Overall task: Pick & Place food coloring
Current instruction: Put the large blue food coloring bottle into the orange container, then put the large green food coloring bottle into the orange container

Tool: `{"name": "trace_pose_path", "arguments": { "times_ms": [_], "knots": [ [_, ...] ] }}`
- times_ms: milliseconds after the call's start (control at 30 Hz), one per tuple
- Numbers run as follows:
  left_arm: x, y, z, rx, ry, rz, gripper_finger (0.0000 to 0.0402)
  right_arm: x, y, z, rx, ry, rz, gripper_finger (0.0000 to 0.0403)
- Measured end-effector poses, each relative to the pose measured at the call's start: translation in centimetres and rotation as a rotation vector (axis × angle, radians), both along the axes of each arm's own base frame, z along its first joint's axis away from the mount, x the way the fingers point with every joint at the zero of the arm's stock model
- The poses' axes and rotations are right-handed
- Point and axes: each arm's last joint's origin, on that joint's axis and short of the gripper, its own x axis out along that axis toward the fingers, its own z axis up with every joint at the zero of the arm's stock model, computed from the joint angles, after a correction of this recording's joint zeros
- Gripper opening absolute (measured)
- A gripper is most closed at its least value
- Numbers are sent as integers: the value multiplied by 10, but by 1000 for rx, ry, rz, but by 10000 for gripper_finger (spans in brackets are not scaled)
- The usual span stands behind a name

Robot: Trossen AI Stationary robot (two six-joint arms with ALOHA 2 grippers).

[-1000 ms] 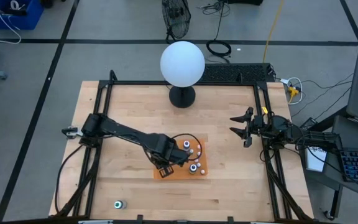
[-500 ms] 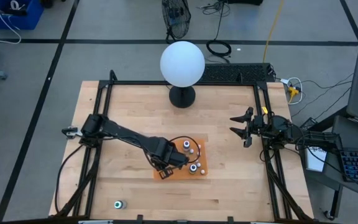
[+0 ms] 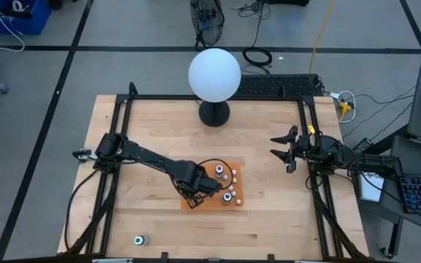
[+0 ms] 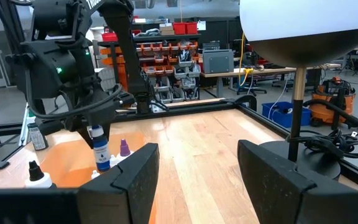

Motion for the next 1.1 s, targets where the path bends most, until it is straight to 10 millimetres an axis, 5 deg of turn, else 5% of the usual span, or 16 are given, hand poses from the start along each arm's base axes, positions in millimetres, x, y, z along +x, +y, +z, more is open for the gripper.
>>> {"name": "trace_pose_path", "arguments": {
  "times_ms": [233,400,533,767,1100],
  "knots": [
    [-1,1,49,32,32,23,306,0,0,0,0,0,0,208],
    [-2,-3,82,88,-47,57,367,0,0,0,0,0,0,208],
    [-12,-26,89,9,-37,86,382,0,0,0,0,0,0,208],
    [-46,-97,88,-157,90,138,385,0,0,0,0,0,0,208],
    [-116,-179,88,-33,123,411,385,0,0,0,0,0,0,208]
  ]
}}
